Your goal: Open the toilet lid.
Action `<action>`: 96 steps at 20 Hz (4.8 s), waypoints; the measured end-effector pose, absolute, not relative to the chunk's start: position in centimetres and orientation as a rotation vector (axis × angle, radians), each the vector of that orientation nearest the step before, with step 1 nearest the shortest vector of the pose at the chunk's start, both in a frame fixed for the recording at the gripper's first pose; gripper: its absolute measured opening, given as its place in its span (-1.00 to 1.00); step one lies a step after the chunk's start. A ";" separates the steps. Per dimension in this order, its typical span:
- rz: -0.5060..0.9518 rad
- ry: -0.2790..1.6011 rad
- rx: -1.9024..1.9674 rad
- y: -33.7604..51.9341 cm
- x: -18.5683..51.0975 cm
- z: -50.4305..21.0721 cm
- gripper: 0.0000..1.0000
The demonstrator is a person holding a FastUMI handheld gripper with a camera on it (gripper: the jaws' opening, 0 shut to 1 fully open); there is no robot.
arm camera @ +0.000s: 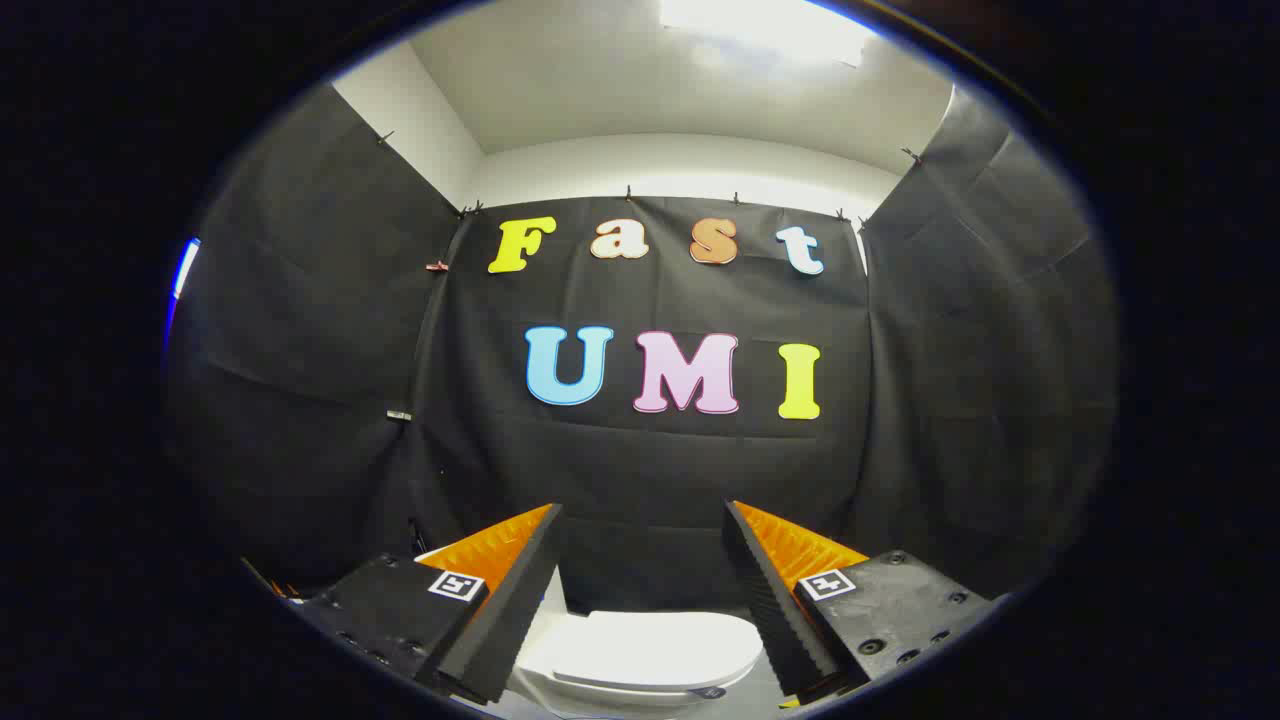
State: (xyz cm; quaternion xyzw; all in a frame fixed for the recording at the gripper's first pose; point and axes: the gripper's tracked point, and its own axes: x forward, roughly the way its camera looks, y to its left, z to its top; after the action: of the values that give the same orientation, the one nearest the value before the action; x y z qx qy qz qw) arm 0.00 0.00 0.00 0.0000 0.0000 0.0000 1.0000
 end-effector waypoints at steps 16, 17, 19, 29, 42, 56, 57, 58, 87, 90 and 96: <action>-0.002 0.050 0.004 -1.0 0.2 -1.2 0.97; -0.002 0.049 0.003 -1.0 0.1 -1.1 0.97; -0.005 0.049 0.003 -1.2 0.2 -1.2 0.97; -0.012 0.073 0.074 -2.6 0.8 -3.1 0.96; -0.147 0.337 0.412 -11.3 4.2 -19.0 0.95; -0.294 0.689 0.678 -18.7 6.2 -42.0 0.97; -0.306 0.714 0.700 -19.0 6.0 -43.4 0.97; -0.315 0.742 0.726 -19.1 5.7 -45.2 0.93; -0.310 0.988 0.890 -15.8 5.1 -60.6 -0.86; -0.295 0.997 0.829 -15.9 5.1 -60.2 -0.86; -0.260 0.975 0.659 -15.0 5.8 -56.8 -0.90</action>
State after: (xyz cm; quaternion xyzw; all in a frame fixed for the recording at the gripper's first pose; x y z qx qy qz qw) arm 5.76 -15.05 -56.80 0.3100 0.4587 -0.1224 0.8237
